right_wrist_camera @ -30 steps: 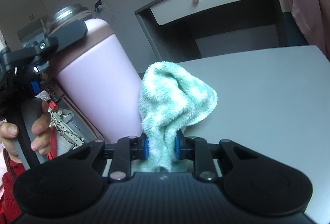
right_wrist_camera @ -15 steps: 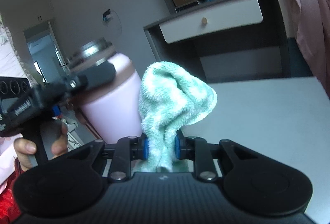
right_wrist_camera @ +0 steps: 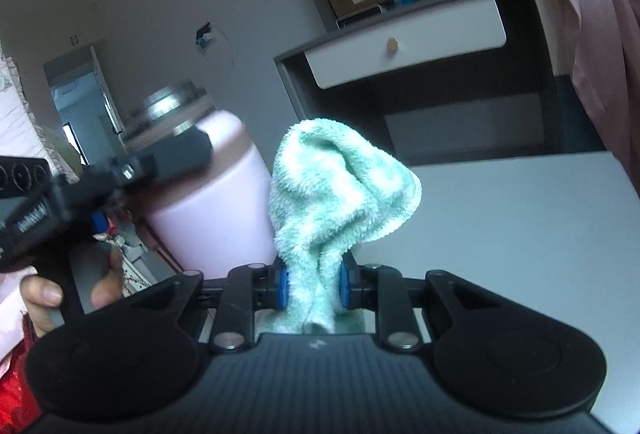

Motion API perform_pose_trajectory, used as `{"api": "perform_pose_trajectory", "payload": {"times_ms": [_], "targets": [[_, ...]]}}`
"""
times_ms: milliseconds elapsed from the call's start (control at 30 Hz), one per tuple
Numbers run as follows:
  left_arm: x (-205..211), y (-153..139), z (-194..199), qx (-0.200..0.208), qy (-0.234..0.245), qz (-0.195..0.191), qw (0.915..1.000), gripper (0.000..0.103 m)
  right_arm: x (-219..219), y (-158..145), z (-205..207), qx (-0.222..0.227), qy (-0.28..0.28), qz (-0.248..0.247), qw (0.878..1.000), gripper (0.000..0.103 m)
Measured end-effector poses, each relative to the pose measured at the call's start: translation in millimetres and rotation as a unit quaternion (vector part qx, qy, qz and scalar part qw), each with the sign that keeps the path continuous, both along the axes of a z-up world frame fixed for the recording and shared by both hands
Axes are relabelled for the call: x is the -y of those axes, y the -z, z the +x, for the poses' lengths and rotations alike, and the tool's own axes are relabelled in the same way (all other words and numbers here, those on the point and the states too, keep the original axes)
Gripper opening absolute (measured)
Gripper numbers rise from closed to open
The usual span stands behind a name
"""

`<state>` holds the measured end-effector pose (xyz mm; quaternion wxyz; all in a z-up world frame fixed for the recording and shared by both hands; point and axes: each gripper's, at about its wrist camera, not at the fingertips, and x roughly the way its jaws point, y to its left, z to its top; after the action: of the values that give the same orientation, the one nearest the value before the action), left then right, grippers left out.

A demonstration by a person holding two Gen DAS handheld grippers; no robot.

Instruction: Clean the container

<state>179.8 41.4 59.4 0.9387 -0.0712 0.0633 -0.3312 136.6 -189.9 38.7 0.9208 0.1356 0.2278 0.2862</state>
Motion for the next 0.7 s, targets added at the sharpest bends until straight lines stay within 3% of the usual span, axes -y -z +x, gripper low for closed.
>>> {"api": "perform_pose_trajectory", "payload": {"times_ms": [400,700], "targets": [[0.5,-0.8,-0.8,0.000,-0.002,-0.001,1.0000,0.087,-6.8,27.2,2.1,-0.042,-0.005,-0.016,0.999,0.022],[2.6,-3.3,-5.0,-0.002,-0.009,0.005,0.9999,0.087,-9.8,23.7,-7.1,-0.043,0.001,-0.026,0.999,0.022]]}}
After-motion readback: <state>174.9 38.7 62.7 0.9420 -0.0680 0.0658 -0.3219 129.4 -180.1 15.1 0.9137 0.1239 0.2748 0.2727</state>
